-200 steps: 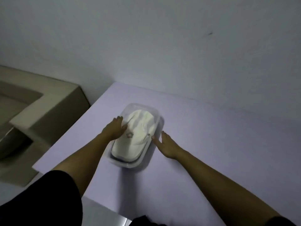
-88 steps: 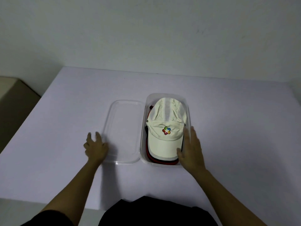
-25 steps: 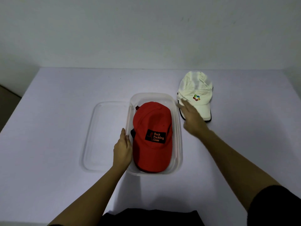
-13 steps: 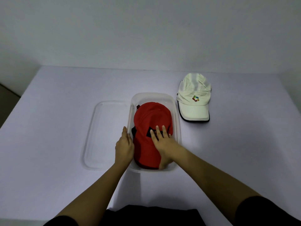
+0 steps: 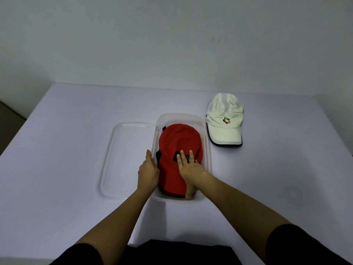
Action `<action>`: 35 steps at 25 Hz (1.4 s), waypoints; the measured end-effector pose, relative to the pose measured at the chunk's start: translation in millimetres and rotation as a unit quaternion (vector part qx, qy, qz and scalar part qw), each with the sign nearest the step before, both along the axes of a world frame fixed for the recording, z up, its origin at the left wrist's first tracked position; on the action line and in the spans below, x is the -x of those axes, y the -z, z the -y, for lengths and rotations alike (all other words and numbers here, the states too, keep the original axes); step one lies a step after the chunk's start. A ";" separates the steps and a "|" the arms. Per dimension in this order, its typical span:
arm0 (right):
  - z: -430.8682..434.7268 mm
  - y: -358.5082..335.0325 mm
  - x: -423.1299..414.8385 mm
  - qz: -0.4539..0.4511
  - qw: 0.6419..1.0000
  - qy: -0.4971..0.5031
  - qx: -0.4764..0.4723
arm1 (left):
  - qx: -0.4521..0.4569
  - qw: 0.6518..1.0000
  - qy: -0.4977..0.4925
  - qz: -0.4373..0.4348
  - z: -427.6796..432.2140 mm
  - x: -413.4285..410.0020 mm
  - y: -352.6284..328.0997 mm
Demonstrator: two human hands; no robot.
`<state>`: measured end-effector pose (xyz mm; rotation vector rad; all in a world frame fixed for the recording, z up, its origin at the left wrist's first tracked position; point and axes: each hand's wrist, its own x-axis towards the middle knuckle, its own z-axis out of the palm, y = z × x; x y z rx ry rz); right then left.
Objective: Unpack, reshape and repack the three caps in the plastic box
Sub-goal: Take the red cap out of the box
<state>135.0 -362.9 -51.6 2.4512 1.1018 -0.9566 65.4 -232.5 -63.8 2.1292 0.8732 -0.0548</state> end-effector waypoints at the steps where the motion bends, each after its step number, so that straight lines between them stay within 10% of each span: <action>1: 0.2 -2.8 -0.2 -0.014 1.000 0.005 -0.005 | 0.002 1.000 0.003 0.001 -0.1 0.5 -0.1; 11: 30.4 -19.1 30.1 0.056 0.949 0.166 -0.263 | -0.061 0.994 0.040 0.079 -0.2 3.0 -8.0; 17: 51.3 -12.2 69.4 0.162 0.869 0.163 -0.438 | 0.248 0.961 -0.051 0.110 15.6 -25.6 -68.3; 22: 95.9 -41.4 79.4 -0.017 0.852 0.198 -0.485 | 0.299 0.917 -0.016 0.264 52.7 -30.7 -96.6; 24: 108.1 -55.2 79.6 -0.058 0.788 0.293 -0.539 | 0.331 0.899 -0.001 0.285 58.5 -26.3 -96.5; 29: 184.9 -62.5 42.8 -0.152 0.490 0.593 -0.621 | 0.330 0.907 0.089 0.246 141.1 -31.8 -82.7; 35: 296.2 -29.7 9.6 -0.104 0.498 0.661 -0.552 | 0.332 0.936 0.092 0.073 254.4 -49.1 -46.6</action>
